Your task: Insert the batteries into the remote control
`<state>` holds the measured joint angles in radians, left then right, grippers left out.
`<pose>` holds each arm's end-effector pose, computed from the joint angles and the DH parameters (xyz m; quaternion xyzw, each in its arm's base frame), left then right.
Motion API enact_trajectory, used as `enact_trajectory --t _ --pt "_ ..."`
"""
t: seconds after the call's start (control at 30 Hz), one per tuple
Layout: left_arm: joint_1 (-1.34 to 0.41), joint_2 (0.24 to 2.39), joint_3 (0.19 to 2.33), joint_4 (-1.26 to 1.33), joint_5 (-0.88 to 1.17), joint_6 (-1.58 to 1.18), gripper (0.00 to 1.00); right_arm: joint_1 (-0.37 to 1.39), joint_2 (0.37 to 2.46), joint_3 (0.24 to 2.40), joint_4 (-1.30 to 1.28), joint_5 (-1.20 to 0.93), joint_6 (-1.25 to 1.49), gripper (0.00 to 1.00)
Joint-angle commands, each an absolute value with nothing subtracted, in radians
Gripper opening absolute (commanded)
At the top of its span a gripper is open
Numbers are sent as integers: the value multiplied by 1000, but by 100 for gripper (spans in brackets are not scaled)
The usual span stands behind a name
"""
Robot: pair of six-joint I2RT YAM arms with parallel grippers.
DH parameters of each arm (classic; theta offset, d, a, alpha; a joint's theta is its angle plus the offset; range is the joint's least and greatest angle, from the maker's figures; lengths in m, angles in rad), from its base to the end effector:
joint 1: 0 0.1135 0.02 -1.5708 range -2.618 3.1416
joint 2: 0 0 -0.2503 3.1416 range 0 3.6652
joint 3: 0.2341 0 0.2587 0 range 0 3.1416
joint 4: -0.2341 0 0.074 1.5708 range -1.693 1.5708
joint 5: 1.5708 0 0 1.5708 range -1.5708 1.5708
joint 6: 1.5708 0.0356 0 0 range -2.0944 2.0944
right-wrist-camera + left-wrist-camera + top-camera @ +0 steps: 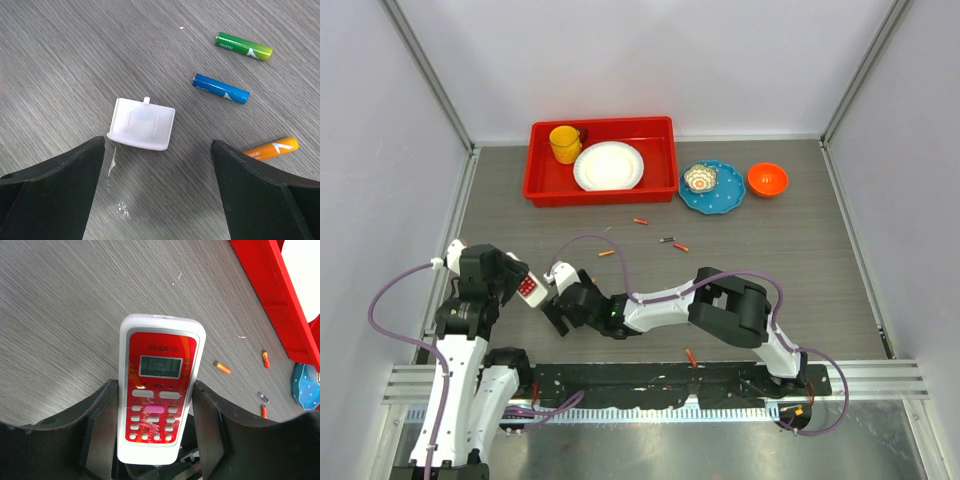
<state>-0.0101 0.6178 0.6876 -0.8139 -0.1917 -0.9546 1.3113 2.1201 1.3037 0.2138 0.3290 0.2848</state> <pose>0.1430 0.0053 0.2621 -0.4489 0.7943 -0.1078 0.3949 0.1280 0.4373 0.1237 -0.3623 0.7981 0.2275 0.4243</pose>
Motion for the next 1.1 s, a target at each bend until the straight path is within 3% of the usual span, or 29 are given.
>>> enact_trajectory --t 0.0,0.23,0.83,1.07 --pt "-5 611 699 -810 -215 -974 0 1325 2141 1353 225 402 301 93" --pt "-5 604 690 -811 -219 -986 0 1339 2157 1367 222 408 307 92" --pt "-5 588 655 -815 -216 -1002 0 1370 2200 1371 172 463 276 74" --pt "-5 587 653 -816 -221 -999 0 1362 2161 1304 163 520 291 71"
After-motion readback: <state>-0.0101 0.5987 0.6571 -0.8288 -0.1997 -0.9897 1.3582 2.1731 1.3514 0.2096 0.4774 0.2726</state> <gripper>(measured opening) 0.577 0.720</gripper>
